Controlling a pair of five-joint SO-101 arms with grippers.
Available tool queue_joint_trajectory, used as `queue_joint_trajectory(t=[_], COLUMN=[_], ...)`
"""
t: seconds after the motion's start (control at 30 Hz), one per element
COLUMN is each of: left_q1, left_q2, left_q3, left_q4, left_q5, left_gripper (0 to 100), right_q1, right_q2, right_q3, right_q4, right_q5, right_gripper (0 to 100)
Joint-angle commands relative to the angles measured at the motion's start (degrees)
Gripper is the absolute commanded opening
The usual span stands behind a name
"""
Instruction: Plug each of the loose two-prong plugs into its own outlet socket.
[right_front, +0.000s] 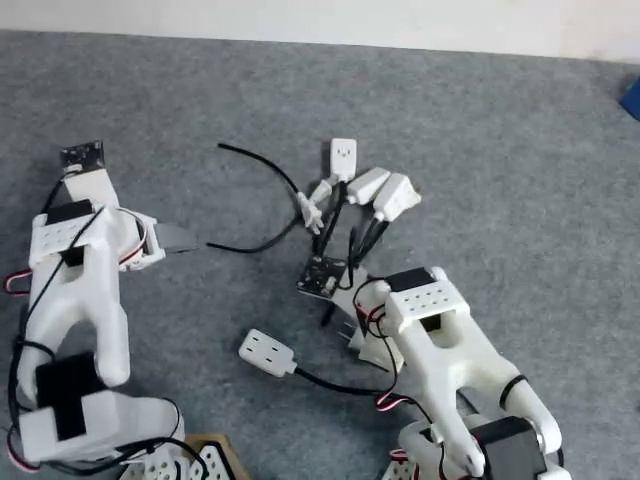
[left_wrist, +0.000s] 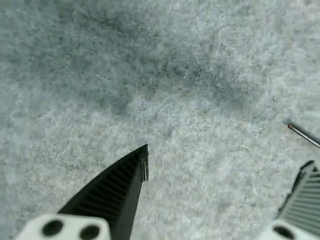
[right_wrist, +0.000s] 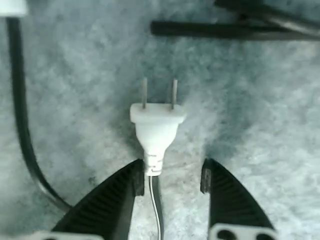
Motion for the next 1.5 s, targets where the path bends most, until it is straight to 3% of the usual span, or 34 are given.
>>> queue_joint_trajectory(t=[0.0, 0.2, 0.33, 0.8, 1.47], left_q1=[1.36, 1.8, 1.8, 1.8, 1.8], left_q2=[1.1, 1.71, 1.8, 1.8, 1.98], left_q3=[-3.03, -3.03, -3.03, -2.95, -3.03], left_q4=[-0.62, -0.88, -0.79, -0.79, -0.79], left_q5=[-0.44, -0.44, -0.44, -0.53, -0.53], left_gripper=[44, 44, 44, 44, 44], right_q1=[-3.47, -12.62, -14.73, -7.6, -7.16], right_q2=[-1.19, -1.19, -1.1, -1.1, -1.1], right_q3=[-0.04, -0.48, -0.04, 1.19, 7.08], right_q4=[-2.33, -2.51, -2.77, -3.74, -2.07], right_q5=[-0.97, -8.35, -8.79, -8.97, -8.97], right_gripper=[19.0, 19.0, 17.4, 13.7, 10.1])
